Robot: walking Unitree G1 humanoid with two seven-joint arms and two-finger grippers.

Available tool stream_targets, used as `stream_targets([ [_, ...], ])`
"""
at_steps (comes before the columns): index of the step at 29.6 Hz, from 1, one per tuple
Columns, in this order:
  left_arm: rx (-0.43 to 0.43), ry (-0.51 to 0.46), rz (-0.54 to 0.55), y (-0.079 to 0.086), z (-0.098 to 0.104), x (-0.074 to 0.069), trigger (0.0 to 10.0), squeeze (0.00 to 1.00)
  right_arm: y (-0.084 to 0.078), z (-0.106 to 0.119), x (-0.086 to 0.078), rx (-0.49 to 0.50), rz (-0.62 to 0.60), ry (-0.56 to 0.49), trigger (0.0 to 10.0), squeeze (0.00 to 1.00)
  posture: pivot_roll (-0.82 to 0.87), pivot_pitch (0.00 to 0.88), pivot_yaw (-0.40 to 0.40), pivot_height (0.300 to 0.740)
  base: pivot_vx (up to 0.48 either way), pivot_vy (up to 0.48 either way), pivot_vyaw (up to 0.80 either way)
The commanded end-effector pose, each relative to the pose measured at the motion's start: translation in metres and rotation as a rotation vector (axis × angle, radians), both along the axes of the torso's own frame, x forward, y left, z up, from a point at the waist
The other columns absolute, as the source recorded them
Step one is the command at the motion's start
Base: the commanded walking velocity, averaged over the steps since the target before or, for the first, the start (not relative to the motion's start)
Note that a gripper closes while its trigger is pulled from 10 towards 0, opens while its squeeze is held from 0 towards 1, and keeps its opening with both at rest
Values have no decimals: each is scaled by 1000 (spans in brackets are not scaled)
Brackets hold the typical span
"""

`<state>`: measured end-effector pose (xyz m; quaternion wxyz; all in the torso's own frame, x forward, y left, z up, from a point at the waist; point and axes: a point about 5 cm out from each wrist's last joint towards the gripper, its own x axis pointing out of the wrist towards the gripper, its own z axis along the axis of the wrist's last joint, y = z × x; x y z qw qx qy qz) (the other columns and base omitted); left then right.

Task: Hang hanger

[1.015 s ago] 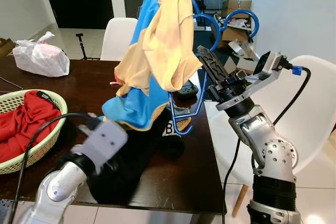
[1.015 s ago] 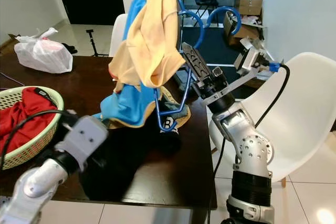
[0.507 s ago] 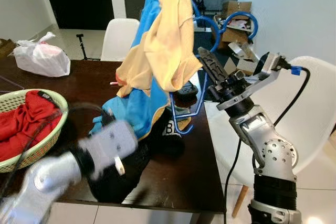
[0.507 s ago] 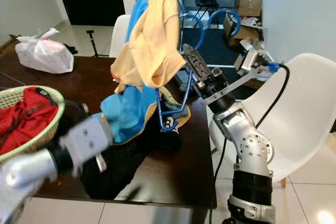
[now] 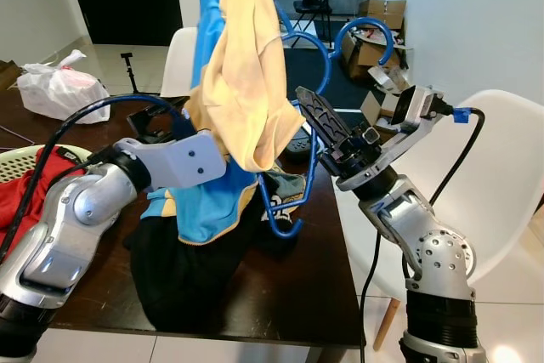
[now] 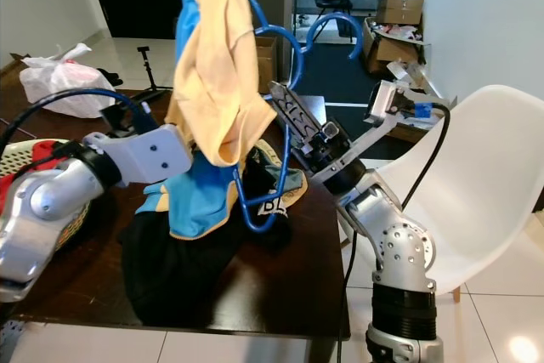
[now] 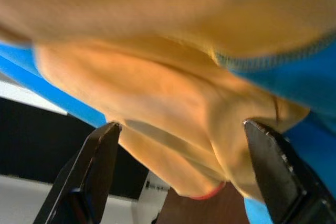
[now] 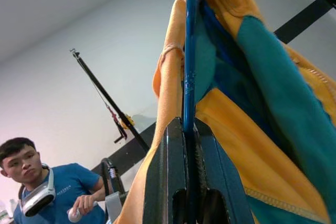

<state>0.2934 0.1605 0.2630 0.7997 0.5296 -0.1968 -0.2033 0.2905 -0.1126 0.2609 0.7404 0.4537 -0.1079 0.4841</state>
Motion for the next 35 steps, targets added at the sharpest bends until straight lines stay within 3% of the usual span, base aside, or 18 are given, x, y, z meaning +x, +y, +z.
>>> stream_targets([
  [1, 50, 29, -7, 0, -9, 4, 10000, 0, 3, 8, -7, 10, 33, -57, 10000, 0, 115, 0, -5, 740, 0, 0, 0],
  [14, 79, 81, 10, 3, -33, 12, 10000, 0, 3, 10, -10, 16, 37, -74, 10000, 0, 110, 0, 2, 740, 0, 0, 0],
  [15, 81, 78, 15, 5, -34, 14, 7490, 0, 3, 11, -11, 17, 40, -79, 10000, 0, 110, 0, 2, 740, 0, 0, 0],
  [18, 81, 74, 18, 6, -35, 17, 6824, 0, 3, 12, -13, 19, 47, -88, 10000, 0, 101, 0, 7, 740, 0, 0, 0],
  [19, 78, 75, 16, 6, -35, 18, 4510, 0, 3, 13, -14, 20, 49, -92, 10000, 0, 101, 0, 7, 740, 0, 0, 0],
  [20, 78, 75, 16, 6, -35, 18, 4510, 0, 3, 13, -14, 20, 49, -92, 10000, 0, 101, 0, 7, 740, 0, 0, 0],
  [21, 75, 78, 9, 5, -36, 19, 0, 0, 3, 13, -15, 21, 52, -94, 10000, 0, 100, 0, 8, 740, 0, 0, 0],
  [35, 82, 48, -7, 7, -32, 28, 0, 0, 3, 13, -21, 14, 71, -110, 10000, 0, 89, 0, 15, 740, 0, 0, 0],
])
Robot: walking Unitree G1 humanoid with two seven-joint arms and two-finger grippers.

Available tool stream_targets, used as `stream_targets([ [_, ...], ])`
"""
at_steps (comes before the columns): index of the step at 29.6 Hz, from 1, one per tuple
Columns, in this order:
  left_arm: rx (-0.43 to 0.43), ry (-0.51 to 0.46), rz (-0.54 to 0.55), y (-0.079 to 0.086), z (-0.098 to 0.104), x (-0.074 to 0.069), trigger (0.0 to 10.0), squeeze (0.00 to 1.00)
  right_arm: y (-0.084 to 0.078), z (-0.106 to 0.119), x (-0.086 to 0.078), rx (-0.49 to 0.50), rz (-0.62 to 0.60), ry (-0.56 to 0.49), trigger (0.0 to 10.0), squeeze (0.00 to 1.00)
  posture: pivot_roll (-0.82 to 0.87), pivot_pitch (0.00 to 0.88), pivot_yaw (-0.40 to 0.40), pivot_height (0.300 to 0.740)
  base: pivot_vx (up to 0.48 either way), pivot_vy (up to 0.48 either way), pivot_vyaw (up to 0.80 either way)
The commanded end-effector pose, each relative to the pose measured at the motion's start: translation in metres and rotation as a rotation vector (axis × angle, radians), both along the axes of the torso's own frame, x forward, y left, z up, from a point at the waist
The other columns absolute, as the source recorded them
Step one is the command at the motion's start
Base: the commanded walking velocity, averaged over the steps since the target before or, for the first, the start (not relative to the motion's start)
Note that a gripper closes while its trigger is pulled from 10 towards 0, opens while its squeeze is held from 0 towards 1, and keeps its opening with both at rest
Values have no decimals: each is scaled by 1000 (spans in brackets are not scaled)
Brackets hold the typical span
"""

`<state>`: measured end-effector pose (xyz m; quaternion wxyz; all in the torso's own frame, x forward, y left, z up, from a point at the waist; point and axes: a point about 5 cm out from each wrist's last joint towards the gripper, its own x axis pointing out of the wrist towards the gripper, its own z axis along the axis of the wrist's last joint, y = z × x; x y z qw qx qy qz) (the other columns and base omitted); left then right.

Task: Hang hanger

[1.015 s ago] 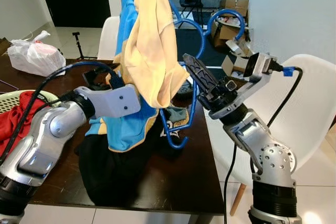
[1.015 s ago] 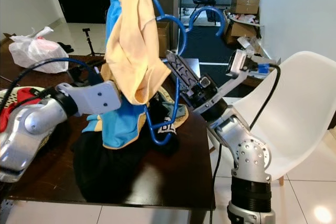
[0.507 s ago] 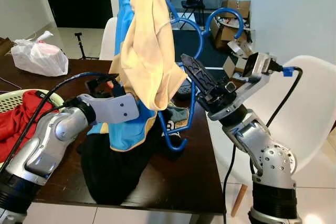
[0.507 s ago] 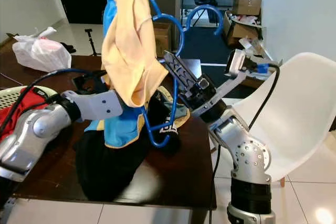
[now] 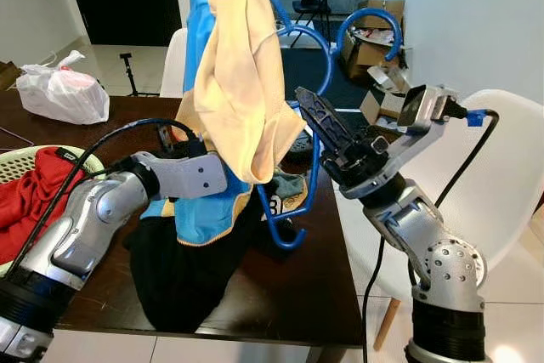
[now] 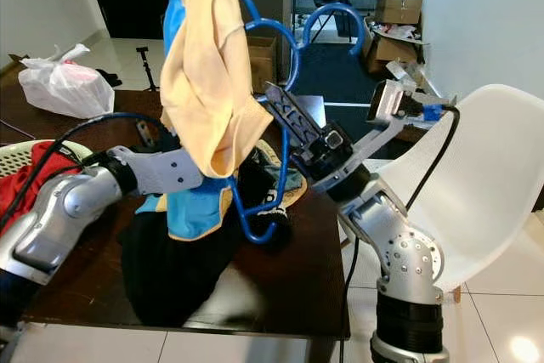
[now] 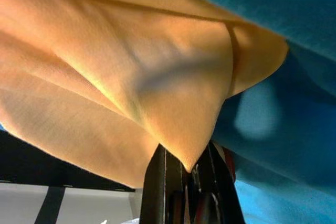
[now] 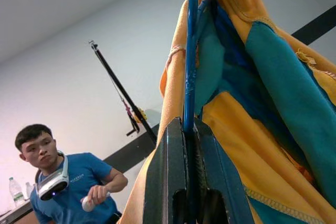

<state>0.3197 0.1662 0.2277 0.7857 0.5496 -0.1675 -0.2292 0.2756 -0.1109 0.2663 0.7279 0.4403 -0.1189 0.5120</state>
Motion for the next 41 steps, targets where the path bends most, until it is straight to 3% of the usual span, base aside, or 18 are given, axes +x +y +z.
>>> stream_targets([
  [1, 13, -12, 1, 1, 3, 2, 0, 0, 2, 7, -7, 18, 31, -52, 10000, 0, 89, 0, 15, 740, 0, 0, 0],
  [6, 5, -45, 1, 8, 19, 1, 0, 0, -2, 1, -2, -53, -17, -37, 10000, 0, 93, 0, 12, 740, 0, 0, 0],
  [10, -44, -69, -21, 16, 46, -4, 0, 0, -9, -12, 11, -234, -155, 8, 10000, 0, 102, 0, 7, 740, 0, 0, 0],
  [13, -66, -72, -38, 18, 57, -6, 0, 0, -11, -16, 16, -284, -202, 28, 10000, 0, 105, 0, 5, 740, 0, 0, 0],
  [16, -115, -21, -153, 25, 101, -23, 0, 0, -25, -32, 37, -403, -390, 111, 10000, 0, 114, 0, 1, 740, 0, 0, 0],
  [18, -113, -9, -175, 25, 107, -27, 0, 0, -28, -34, 40, -416, -416, 121, 10000, 0, 114, 0, 1, 740, 0, 0, 0],
  [21, -43, -20, -224, 37, 148, -43, 0, 0, -33, -37, 43, -416, -474, 144, 10000, 0, 114, 0, 1, 740, 0, 0, 0],
  [23, -43, -20, -224, 37, 148, -43, 0, 0, -33, -37, 43, -416, -474, 144, 10000, 0, 114, 0, 1, 740, 0, 0, 0],
  [25, 43, -63, -187, 51, 176, -49, 0, 0, -38, -43, 46, -460, -519, 152, 10000, 0, 130, 0, 7, 740, 0, 0, 0],
  [29, 72, -76, -165, 57, 183, -50, 0, 0, -40, -46, 46, -483, -527, 148, 10000, 0, 130, 0, 7, 740, 0, 0, 0],
  [32, 122, -86, -114, 66, 189, -50, 0, 0, -40, -47, 43, -481, -498, 126, 10000, 0, 140, 0, 9, 740, 0, 0, 0],
  [34, 181, -95, -42, 79, 195, -48, 0, 0, -39, -44, 33, -460, -400, 65, 10000, 0, 147, 0, 10, 740, 0, 0, 0],
  [35, 255, -98, 41, 93, 201, -47, 0, 0, -36, -40, 18, -437, -268, -27, 10000, 0, 147, 0, 10, 740, 0, 0, 0],
  [36, 255, -98, 41, 93, 201, -47, 0, 0, -36, -40, 18, -437, -268, -27, 10000, 0, 147, 0, 10, 740, 0, 0, 0],
  [37, 317, -108, 129, 108, 209, -48, 0, 0, -34, -39, -1, -434, -114, -116, 10000, 0, 152, 0, 12, 740, 0, 0, 0],
  [38, 317, -108, 129, 108, 209, -48, 0, 0, -34, -39, -1, -434, -114, -116, 10000, 0, 152, 0, 12, 740, 0, 0, 0],
  [39, 357, -121, 200, 119, 215, -48, 0, 0, -31, -38, -17, -420, 14, -177, 10000, 0, 157, 0, 12, 740, 0, 0, 0],
  [41, 390, -135, 252, 127, 219, -48, 0, 0, -31, -37, -27, -382, 97, -210, 10000, 0, 157, 0, 12, 740, 0, 0, 0],
])
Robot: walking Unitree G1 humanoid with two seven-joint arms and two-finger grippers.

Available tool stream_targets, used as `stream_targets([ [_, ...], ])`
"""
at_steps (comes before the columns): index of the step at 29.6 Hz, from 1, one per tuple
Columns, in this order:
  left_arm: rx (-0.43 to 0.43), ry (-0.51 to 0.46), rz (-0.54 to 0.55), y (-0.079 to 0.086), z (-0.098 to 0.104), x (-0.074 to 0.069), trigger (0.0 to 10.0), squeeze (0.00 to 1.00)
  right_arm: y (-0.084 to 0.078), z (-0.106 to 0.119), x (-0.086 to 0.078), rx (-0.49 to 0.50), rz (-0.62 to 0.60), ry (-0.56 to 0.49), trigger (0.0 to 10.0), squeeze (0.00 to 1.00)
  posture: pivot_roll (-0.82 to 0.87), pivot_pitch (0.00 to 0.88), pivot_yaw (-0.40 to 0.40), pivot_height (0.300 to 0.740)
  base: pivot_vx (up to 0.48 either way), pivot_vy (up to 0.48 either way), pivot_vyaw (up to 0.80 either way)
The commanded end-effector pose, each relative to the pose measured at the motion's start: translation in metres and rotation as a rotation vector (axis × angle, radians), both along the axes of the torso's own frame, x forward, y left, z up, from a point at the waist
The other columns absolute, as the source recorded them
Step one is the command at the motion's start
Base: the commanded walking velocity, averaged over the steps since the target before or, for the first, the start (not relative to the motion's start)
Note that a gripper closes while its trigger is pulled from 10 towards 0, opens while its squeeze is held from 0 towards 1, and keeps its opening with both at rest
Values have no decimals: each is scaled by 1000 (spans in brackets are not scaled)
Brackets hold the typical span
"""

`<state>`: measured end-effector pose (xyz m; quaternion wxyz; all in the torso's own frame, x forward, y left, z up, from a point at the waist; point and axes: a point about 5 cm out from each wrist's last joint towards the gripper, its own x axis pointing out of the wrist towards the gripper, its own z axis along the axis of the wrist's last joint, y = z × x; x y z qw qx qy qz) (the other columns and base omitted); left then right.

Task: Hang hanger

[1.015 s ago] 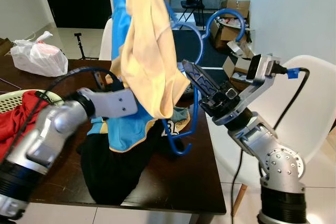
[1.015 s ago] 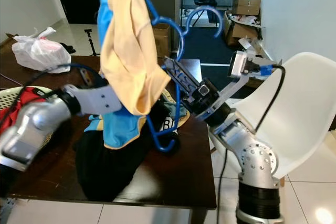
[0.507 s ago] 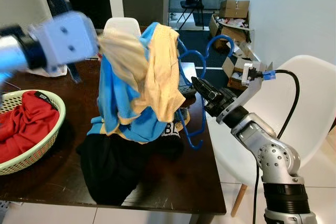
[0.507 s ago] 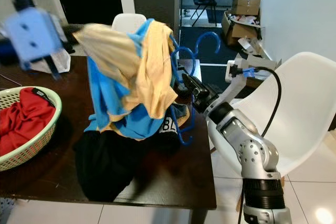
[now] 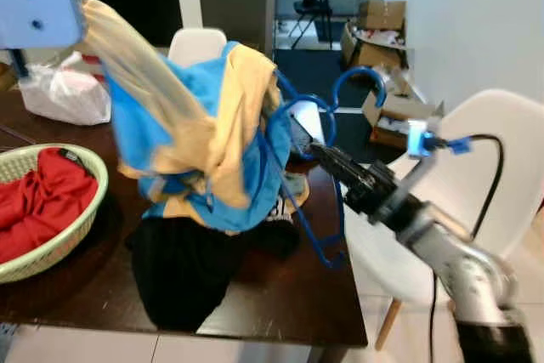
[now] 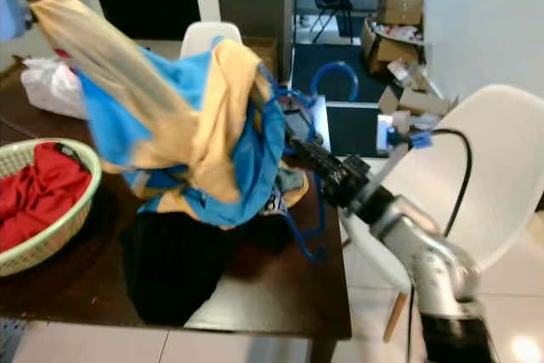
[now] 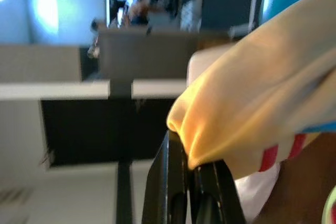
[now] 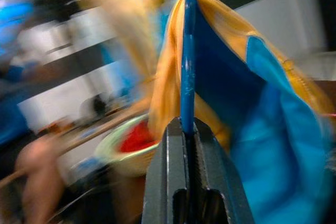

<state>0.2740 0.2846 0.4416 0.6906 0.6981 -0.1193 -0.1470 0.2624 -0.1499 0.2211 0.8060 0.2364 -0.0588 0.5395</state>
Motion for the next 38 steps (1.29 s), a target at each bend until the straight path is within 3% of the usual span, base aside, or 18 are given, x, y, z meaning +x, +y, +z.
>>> stream_targets([
  [1, 54, -25, 61, 9, 5, -2, 0, 0, 8, 9, -14, 44, 149, -52, 10000, 0, 157, 0, 12, 740, 0, 0, 0],
  [3, 77, -54, 103, 15, 11, 0, 0, 0, 6, 16, -23, 159, 239, -68, 10000, 0, 163, 0, 14, 740, 0, 0, 0],
  [9, 59, -134, 35, 5, 27, 4, 0, 0, 26, 1, -18, 98, 222, -30, 10000, 0, 170, 0, 24, 740, 0, 0, 0],
  [11, 59, -134, 35, 5, 27, 4, 0, 0, 26, 1, -18, 98, 222, -30, 10000, 0, 170, 0, 24, 740, 0, 0, 0],
  [13, 54, -155, 18, 2, 32, 4, 0, 0, 30, -3, -16, 83, 202, -22, 10000, 0, 168, 0, 30, 740, 0, 0, 0],
  [15, 19, -202, -17, -1, 43, 7, 0, 0, 27, -4, -2, 165, 95, 41, 10000, 0, 167, 0, 42, 740, 0, 0, 0],
  [18, 3, -214, -27, -1, 46, 8, 0, 0, 24, -4, 3, 209, 57, 73, 10000, 0, 167, 0, 42, 740, 0, 0, 0],
  [19, -10, -215, -31, 0, 47, 9, 0, 0, 20, -8, 13, 246, -5, 148, 10000, 0, 163, 0, 46, 740, 0, 0, 0],
  [21, -26, -180, -17, 4, 37, 17, 0, 0, 14, -31, 30, 160, -128, 337, 10000, 0, 160, 0, 49, 740, 0, 0, 0],
  [22, -26, -180, -17, 4, 37, 17, 0, 0, 14, -31, 30, 160, -128, 337, 10000, 0, 160, 0, 49, 740, 0, 0, 0],
  [23, -40, -152, -6, 8, 28, 22, 0, 0, 11, -48, 37, 117, -187, 476, 10000, 0, 153, 0, 55, 740, 0, 0, 0],
  [26, -49, -133, 1, 11, 21, 26, 0, 0, 8, -59, 40, 90, -217, 561, 10000, 0, 153, 0, 55, 740, 0, 0, 0],
  [27, -58, -106, 9, 15, 12, 30, 0, 0, 2, -71, 44, 105, -274, 659, 10000, 0, 149, 0, 56, 740, 0, 0, 0],
  [29, -64, 12, 54, 26, -29, 45, 0, 0, -11, -97, 41, 55, -388, 810, 10000, 0, 134, 0, 61, 740, 0, 0, 0],
  [31, -64, 12, 54, 26, -29, 45, 0, 0, -11, -97, 41, 55, -388, 810, 10000, 0, 134, 0, 61, 740, 0, 0, 0],
  [33, -69, 108, 87, 35, -64, 54, 0, 0, -17, -107, 34, -24, -426, 849, 10000, 0, 120, 1, 66, 740, 0, 0, 0],
  [38, -90, 171, 97, 39, -87, 59, 0, 0, -22, -106, 28, -97, -434, 822, 10000, 0, 114, 5, 67, 740, 0, 0, 0],
])
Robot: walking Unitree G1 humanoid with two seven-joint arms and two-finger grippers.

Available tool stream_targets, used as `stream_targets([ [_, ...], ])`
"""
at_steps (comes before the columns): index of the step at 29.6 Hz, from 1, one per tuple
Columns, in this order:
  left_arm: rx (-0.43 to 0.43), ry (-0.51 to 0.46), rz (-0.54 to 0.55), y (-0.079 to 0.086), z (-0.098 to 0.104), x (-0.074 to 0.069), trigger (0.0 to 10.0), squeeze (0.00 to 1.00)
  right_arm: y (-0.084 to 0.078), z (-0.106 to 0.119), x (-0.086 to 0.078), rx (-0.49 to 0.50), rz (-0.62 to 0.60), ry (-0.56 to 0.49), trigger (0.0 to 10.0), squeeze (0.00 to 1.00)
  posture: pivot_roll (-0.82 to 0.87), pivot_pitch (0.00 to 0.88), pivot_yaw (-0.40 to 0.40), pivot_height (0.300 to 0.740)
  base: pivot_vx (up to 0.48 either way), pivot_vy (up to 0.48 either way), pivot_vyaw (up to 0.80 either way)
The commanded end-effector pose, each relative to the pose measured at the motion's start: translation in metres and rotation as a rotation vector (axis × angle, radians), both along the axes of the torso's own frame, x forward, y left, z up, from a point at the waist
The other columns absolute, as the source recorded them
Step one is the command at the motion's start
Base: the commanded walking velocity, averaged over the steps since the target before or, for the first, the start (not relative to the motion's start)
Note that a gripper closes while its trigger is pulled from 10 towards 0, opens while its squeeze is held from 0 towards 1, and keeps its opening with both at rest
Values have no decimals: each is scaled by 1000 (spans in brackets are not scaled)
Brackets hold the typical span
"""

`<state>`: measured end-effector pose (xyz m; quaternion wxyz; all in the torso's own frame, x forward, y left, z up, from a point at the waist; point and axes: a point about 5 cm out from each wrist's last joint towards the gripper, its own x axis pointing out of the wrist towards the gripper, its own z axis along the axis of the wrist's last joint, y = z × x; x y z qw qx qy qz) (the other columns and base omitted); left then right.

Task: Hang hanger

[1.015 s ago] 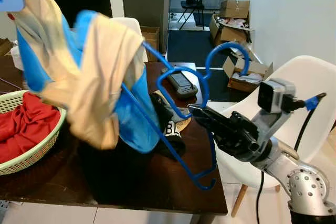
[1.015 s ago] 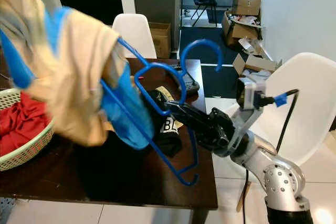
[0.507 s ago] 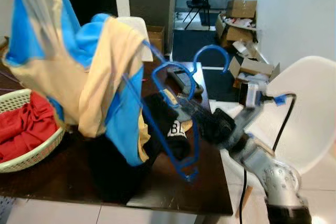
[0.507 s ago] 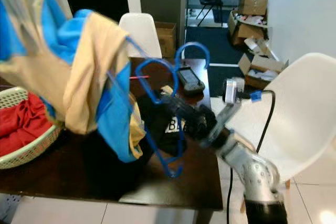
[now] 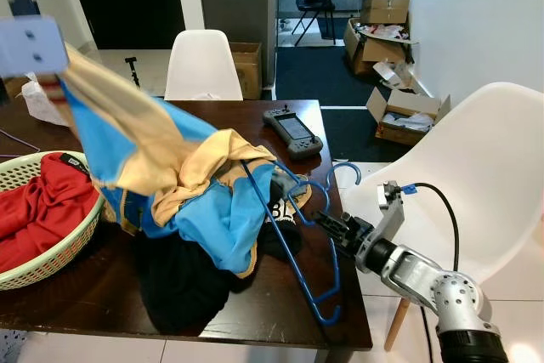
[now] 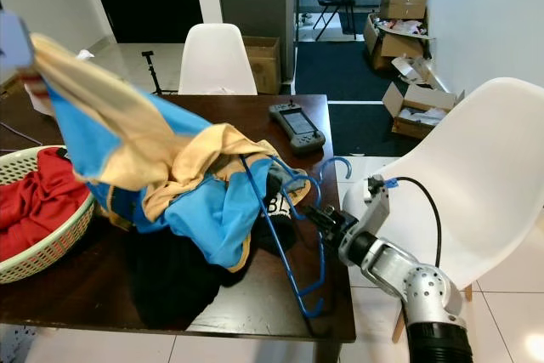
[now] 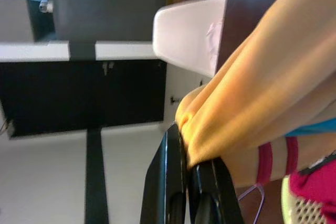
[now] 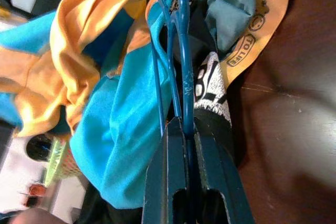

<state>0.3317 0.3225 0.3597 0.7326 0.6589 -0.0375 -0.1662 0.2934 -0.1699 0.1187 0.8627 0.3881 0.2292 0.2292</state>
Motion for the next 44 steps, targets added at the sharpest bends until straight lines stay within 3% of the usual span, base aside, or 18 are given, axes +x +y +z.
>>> stream_targets([
  [1, -6, 10, 6, 2, -5, 1, 0, 0, -2, -3, -3, -35, 2, 20, 10000, 0, 114, 5, 67, 740, 0, 0, 0],
  [2, -21, 53, 9, 3, -22, 4, 0, 0, -10, 4, -7, -99, 32, -30, 10000, 0, 98, 12, 67, 740, 0, 0, 0],
  [4, -21, 53, 9, 3, -22, 4, 0, 0, -10, 4, -7, -99, 32, -30, 10000, 0, 98, 12, 67, 740, 0, 0, 0],
  [6, -57, 90, -12, -2, -39, 9, 0, 0, -34, 35, -34, -288, 236, -263, 10000, 0, 84, 24, 71, 740, 0, 0, 0],
  [7, -57, 90, -12, -2, -39, 9, 0, 0, -34, 35, -34, -288, 236, -263, 10000, 0, 84, 24, 71, 740, 0, 0, 0],
  [8, -66, 85, -25, -5, -39, 11, 0, 0, -36, 43, -49, -358, 362, -327, 10000, 0, 84, 27, 72, 740, 0, 0, 0],
  [9, -66, 85, -25, -5, -39, 11, 0, 0, -36, 43, -49, -358, 362, -327, 10000, 0, 84, 27, 72, 740, 0, 0, 0],
  [10, -71, 77, -34, -7, -36, 12, 0, 0, -35, 46, -60, -390, 449, -347, 10000, 0, 84, 27, 72, 740, 0, 0, 0],
  [14, -82, 45, -56, -12, -29, 13, 0, 0, -31, 52, -83, -379, 610, -362, 10000, 0, 82, 30, 71, 740, 0, 0, 0],
  [20, -92, 20, -62, -13, -23, 13, 0, 0, -26, 58, -92, -356, 682, -404, 10000, 0, 83, 30, 72, 740, 0, 0, 0],
  [21, -181, -33, -86, -16, -8, 14, 0, 0, -8, 70, -98, -276, 762, -491, 10000, 0, 83, 27, 73, 740, 0, 0, 0],
  [23, -181, -33, -86, -16, -8, 14, 0, 0, -8, 70, -98, -276, 762, -491, 10000, 0, 83, 27, 73, 740, 0, 0, 0],
  [24, -301, -98, -130, -21, 14, 14, 0, 0, 8, 72, -89, -259, 732, -567, 10000, 0, 86, 24, 74, 740, 0, 0, 0],
  [29, -373, -135, -165, -24, 28, 13, 0, 0, 16, 71, -78, -269, 666, -598, 10000, 0, 86, 24, 74, 740, 0, 0, 0],
  [30, -460, -176, -199, -27, 43, 11, 0, 0, 22, 68, -72, -292, 631, -612, 10000, 0, 91, 20, 75, 740, 0, 0, 0],
  [34, -564, -208, -249, -30, 61, 9, 0, 0, 28, 64, -57, -336, 544, -601, 10000, 0, 95, 14, 77, 740, 0, 0, 0],
  [40, -615, -220, -283, -35, 71, 8, 0, 0, 40, 60, -48, -390, 502, -580, 10000, 0, 97, 11, 77, 740, 0, 0, 0],
  [44, -627, -216, -292, -36, 73, 9, 0, 0, 47, 59, -50, -391, 524, -579, 10000, 0, 98, 10, 79, 740, 0, 0, 0],
])
